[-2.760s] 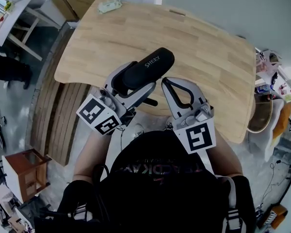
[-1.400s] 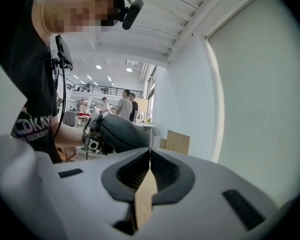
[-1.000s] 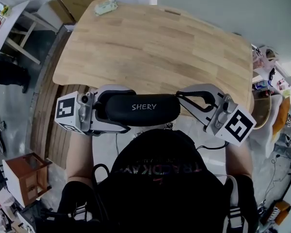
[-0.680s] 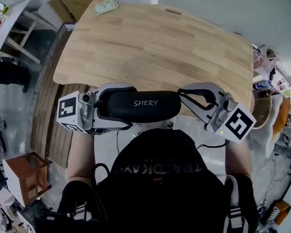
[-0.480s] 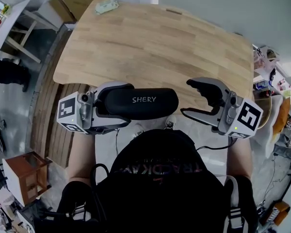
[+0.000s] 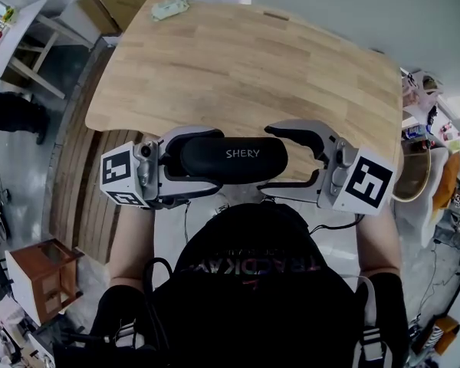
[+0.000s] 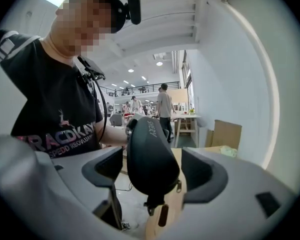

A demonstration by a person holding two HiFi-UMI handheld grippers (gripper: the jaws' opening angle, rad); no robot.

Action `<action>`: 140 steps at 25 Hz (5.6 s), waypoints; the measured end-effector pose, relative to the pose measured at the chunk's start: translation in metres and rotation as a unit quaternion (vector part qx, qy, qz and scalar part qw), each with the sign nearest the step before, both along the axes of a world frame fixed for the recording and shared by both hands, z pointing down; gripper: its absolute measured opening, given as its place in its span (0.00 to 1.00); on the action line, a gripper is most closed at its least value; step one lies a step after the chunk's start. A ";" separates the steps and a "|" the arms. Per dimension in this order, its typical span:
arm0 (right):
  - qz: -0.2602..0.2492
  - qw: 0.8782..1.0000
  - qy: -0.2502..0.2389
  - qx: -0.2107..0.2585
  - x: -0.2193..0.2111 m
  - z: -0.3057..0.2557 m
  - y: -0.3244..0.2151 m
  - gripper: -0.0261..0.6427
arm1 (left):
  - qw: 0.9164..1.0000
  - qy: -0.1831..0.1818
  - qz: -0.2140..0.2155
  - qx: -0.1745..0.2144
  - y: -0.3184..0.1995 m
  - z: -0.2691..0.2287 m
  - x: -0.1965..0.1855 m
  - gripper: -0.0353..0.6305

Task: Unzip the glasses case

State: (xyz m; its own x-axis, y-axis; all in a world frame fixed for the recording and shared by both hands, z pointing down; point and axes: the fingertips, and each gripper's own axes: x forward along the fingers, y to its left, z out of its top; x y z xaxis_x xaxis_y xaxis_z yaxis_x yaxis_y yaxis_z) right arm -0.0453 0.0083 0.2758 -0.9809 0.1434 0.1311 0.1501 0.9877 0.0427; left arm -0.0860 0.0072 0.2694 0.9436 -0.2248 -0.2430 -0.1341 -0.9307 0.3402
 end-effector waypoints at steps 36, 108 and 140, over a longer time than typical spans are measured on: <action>0.143 0.978 0.138 -0.063 0.035 0.129 -0.088 0.55 | 0.949 -0.231 -0.178 -0.119 -0.017 0.138 -0.027 0.07; 0.204 0.930 0.034 -0.302 0.083 0.156 -0.123 0.06 | 0.854 -0.159 -0.403 -0.288 -0.008 0.168 0.074 0.07; 0.269 0.929 0.061 -0.248 0.035 0.163 0.152 0.06 | 0.900 -0.177 -0.322 -0.234 0.163 0.174 0.024 0.07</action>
